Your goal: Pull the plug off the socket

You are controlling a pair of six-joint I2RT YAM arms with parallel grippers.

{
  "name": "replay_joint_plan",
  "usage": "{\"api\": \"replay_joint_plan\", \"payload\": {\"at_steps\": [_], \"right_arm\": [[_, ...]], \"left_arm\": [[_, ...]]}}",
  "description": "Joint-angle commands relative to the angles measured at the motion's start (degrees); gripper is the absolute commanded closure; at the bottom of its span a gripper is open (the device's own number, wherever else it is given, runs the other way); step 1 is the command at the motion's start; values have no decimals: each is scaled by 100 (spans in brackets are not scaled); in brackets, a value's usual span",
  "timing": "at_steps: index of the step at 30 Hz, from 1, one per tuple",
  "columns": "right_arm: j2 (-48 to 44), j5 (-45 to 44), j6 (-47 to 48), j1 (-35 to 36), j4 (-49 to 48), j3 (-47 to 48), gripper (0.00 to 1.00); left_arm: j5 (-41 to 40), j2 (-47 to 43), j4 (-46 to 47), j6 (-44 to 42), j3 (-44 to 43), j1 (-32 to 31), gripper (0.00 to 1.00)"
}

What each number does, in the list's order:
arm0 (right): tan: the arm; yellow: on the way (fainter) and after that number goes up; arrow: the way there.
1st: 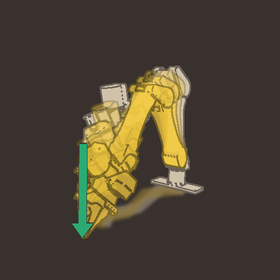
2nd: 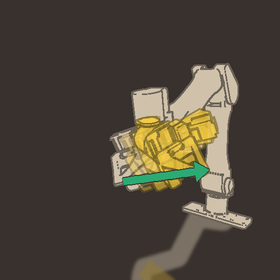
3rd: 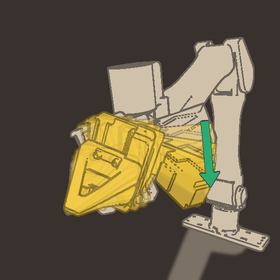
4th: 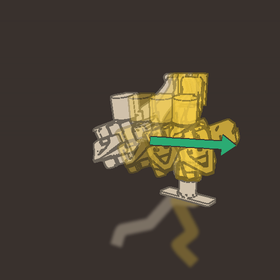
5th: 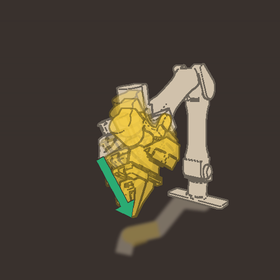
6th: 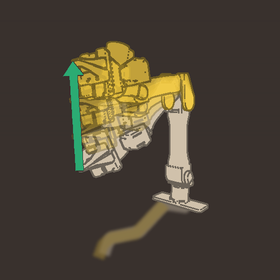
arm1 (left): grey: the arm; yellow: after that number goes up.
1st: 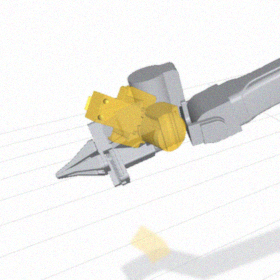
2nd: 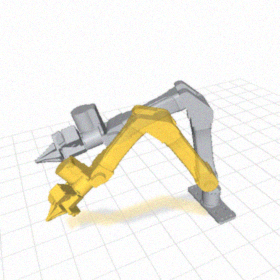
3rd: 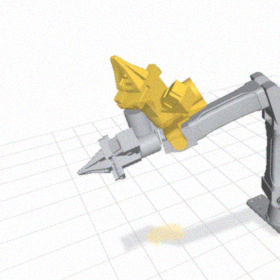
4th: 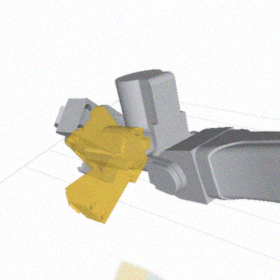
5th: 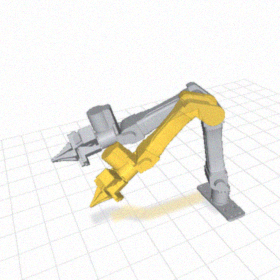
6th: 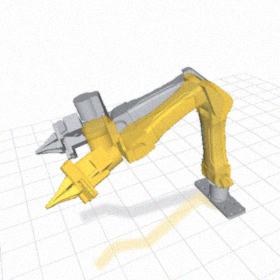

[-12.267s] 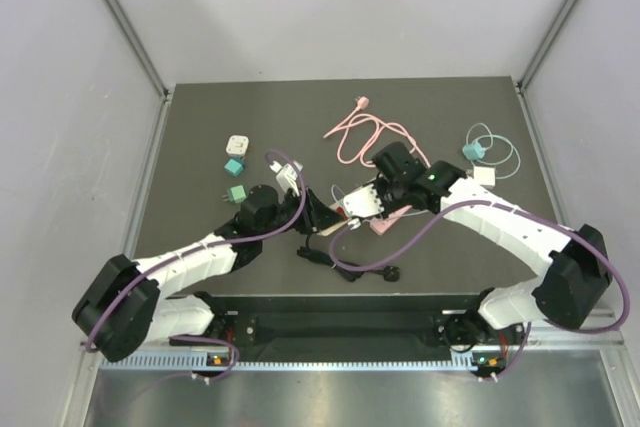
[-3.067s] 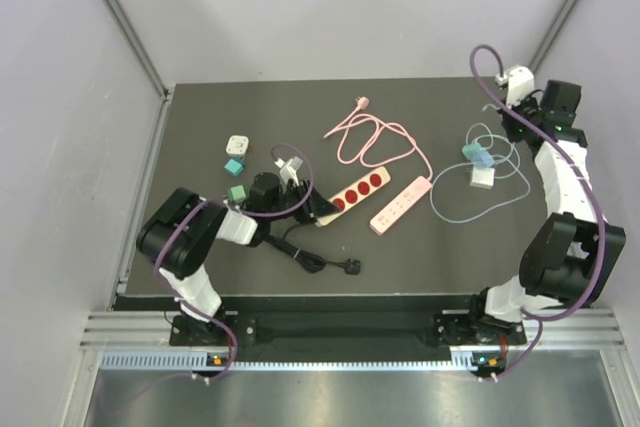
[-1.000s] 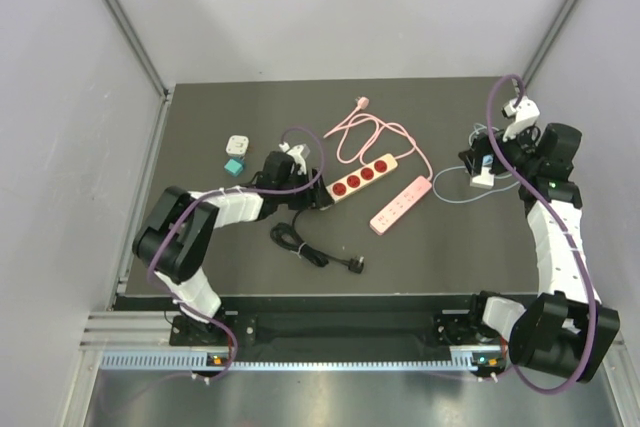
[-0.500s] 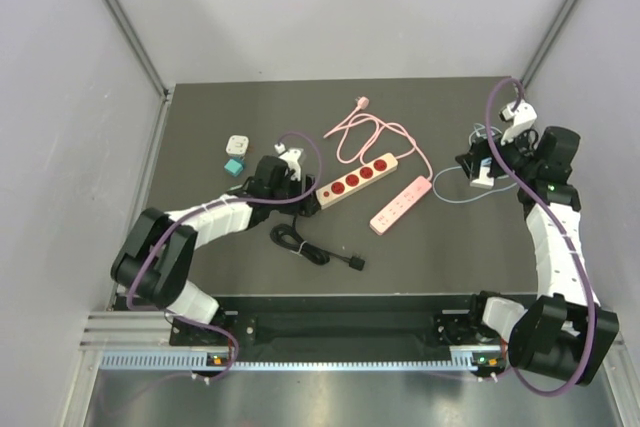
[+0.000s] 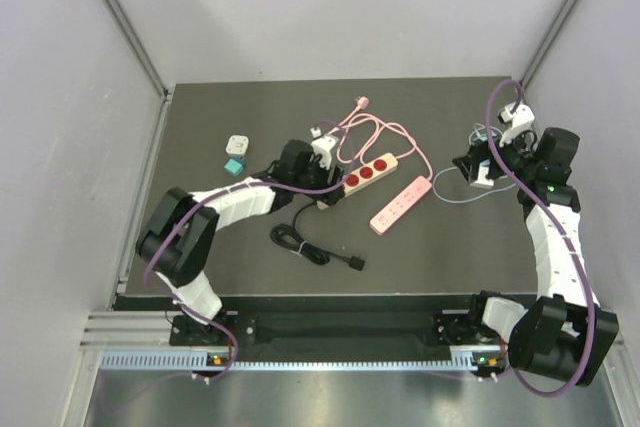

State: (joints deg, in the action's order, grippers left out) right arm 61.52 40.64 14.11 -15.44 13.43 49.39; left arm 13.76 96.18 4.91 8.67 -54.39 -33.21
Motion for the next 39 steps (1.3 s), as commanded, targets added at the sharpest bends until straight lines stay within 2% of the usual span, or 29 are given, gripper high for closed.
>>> {"api": "replay_joint_plan", "payload": {"at_steps": [1, 7, 13, 17, 23, 24, 27, 28, 30, 32, 39], "right_arm": [[-105, 190, 127, -29, -7, 18, 0], [-105, 216, 162, -29, 28, 10, 0], [-87, 242, 162, -38, 54, 10, 0], [-87, 251, 171, -55, 54, 10, 0], [-70, 269, 162, -73, 54, 10, 0], [-78, 269, 162, -82, 54, 10, 0], [-78, 286, 162, -82, 54, 18, 0], [-78, 286, 162, -82, 54, 10, 0], [-70, 304, 162, -82, 54, 10, 0], [-43, 321, 162, -82, 54, 18, 0], [-34, 330, 154, -82, 54, 18, 0]], "left_arm": [[-461, 295, -226, -541, -528, -229, 27], [-1199, 822, -464, -822, -1029, -423, 27], [-1323, 1113, -701, -1121, -1231, -563, 28], [-1516, 1201, -746, -1200, -1250, -686, 33], [-1622, 1123, -640, -1376, -1039, -976, 49], [-1639, 1096, -579, -1429, -995, -1020, 57], [-1692, 973, -535, -1604, -802, -1187, 70], [-1727, 912, -343, -1640, -723, -1275, 79], [-1771, 859, -315, -1710, -661, -1346, 88], [-1719, 771, -297, -1736, -582, -1407, 92], [-1508, 551, -227, -1737, -353, -1521, 94]]}}
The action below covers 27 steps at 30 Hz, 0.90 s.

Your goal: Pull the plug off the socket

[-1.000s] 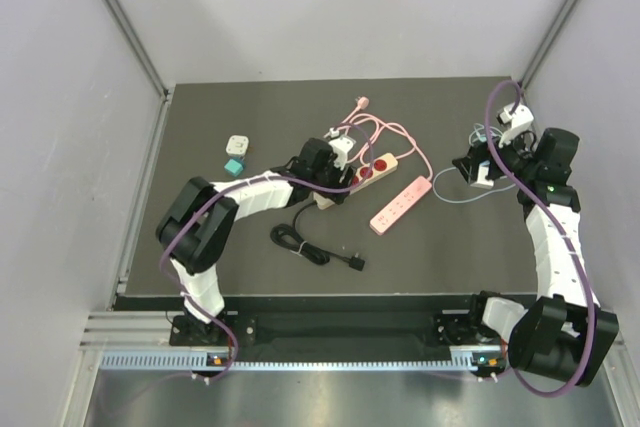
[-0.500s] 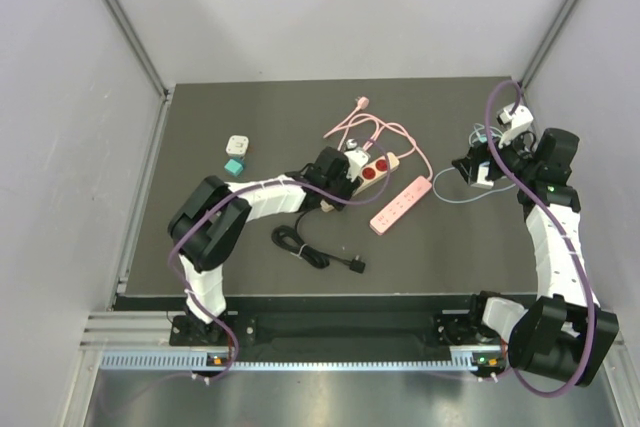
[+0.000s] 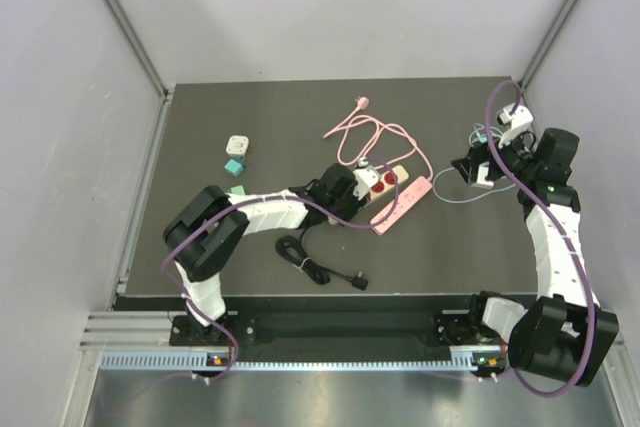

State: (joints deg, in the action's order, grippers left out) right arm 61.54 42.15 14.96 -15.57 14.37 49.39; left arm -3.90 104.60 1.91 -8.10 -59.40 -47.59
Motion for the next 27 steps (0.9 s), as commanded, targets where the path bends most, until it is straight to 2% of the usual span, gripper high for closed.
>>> {"api": "replay_joint_plan", "payload": {"at_steps": [1, 4, 6, 7, 10, 18, 21, 25, 27], "right_arm": [[-45, 179, 77, -77, -31, 18, 0], [-63, 179, 77, -77, -31, 10, 0], [-72, 179, 68, -86, -31, 10, 0], [-72, 188, 77, -86, -13, 10, 0], [-72, 223, 103, -104, 4, 18, 0], [-186, 267, 147, -174, 39, 10, 0], [-247, 267, 165, -192, 48, 27, 0], [-379, 232, 209, -201, 101, 36, 0], [-476, 223, 218, -192, 127, 62, 0]], "left_arm": [[258, -325, 90, -60, 174, -75, 93], [293, -317, 90, -52, 174, -75, 89], [224, -273, 12, -8, 148, -75, 78], [162, -230, -24, 36, 87, -83, 65], [-92, -194, -147, 229, -10, -66, 55], [-269, -835, -130, 607, 60, -13, 41], [-243, -1239, -103, 722, 130, 31, 37], [-190, -1914, -86, 783, 297, 101, 27], [-76, -2118, -103, 1029, 350, 154, 25]]}}
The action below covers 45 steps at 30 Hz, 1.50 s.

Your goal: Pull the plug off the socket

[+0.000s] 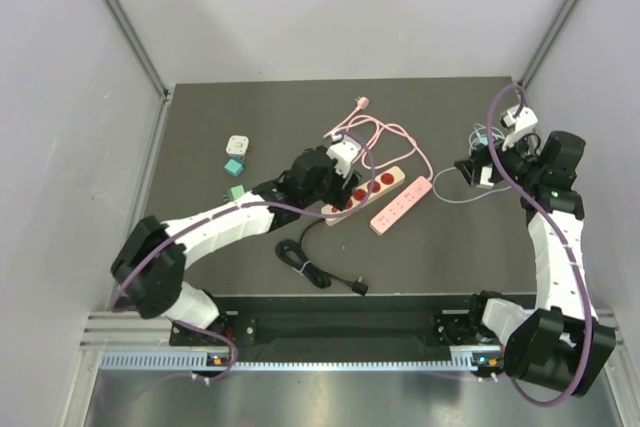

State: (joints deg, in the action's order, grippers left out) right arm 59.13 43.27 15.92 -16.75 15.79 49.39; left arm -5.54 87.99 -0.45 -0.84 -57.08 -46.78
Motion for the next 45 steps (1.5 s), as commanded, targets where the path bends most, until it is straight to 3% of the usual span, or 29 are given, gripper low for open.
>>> {"api": "replay_joint_plan", "payload": {"at_steps": [1, 10, 15, 24, 33, 45], "right_arm": [[-253, 112, 122, -74, 20, 62, 0], [-1166, -203, 140, -74, 91, -87, 0], [-1852, -1748, -546, -82, -138, -289, 0], [-2239, -2155, -1003, -91, -164, -684, 0], [-2433, -2314, -968, -144, -278, -957, 0], [-2609, -2849, -1302, -258, -410, -1010, 0]], "left_arm": [[132, -649, 107, 347, 153, 125, 25], [684, -2117, -175, 1278, 645, 995, 19], [713, -2952, -587, 1570, 908, 1575, 11], [-456, -3945, -1370, 1130, 1383, 1690, 7], [-562, -4491, -1906, 673, 1304, 1690, 6], [-843, -5019, -1810, 682, 1647, 1690, 6]]}}
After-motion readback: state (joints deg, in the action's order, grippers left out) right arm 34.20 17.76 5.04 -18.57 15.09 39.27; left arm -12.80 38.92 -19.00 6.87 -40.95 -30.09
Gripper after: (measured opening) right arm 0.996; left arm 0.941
